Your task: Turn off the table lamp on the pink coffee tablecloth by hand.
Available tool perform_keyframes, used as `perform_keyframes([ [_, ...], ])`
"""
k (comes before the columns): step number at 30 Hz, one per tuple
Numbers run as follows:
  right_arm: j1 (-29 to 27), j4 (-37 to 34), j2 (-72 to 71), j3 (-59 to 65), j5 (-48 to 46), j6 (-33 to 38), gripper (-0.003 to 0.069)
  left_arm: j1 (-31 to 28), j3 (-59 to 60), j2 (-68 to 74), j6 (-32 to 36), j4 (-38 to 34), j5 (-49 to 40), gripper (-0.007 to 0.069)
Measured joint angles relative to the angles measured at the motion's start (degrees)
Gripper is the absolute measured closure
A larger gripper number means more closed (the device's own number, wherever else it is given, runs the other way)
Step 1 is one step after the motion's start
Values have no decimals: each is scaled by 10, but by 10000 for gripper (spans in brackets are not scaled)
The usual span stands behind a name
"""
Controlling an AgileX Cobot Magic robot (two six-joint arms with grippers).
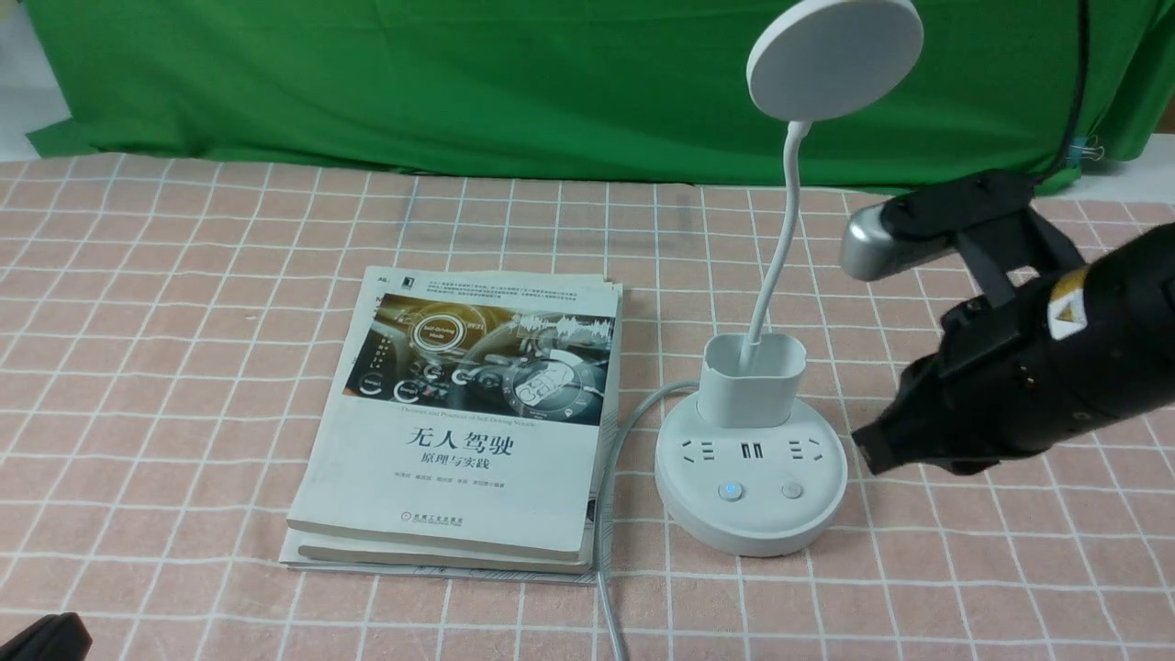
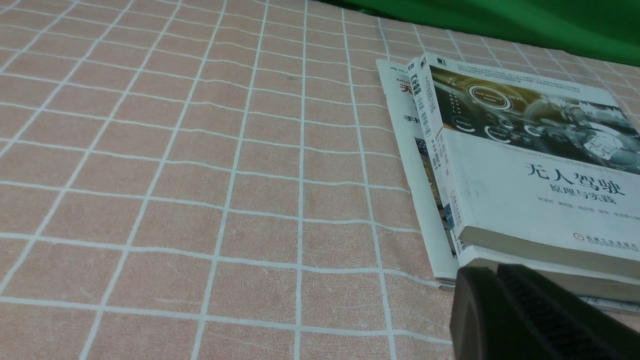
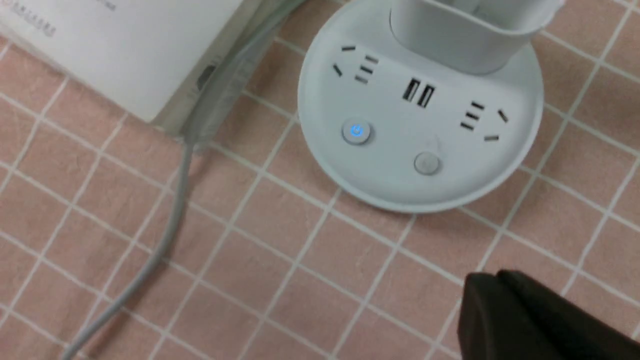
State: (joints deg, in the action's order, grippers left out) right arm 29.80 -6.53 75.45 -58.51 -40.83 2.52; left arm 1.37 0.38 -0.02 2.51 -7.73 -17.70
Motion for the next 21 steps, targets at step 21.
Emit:
perform_keyframes([
  [21,-3,29,-245,86,16,0,624,0,0,0,0,0,1,618],
])
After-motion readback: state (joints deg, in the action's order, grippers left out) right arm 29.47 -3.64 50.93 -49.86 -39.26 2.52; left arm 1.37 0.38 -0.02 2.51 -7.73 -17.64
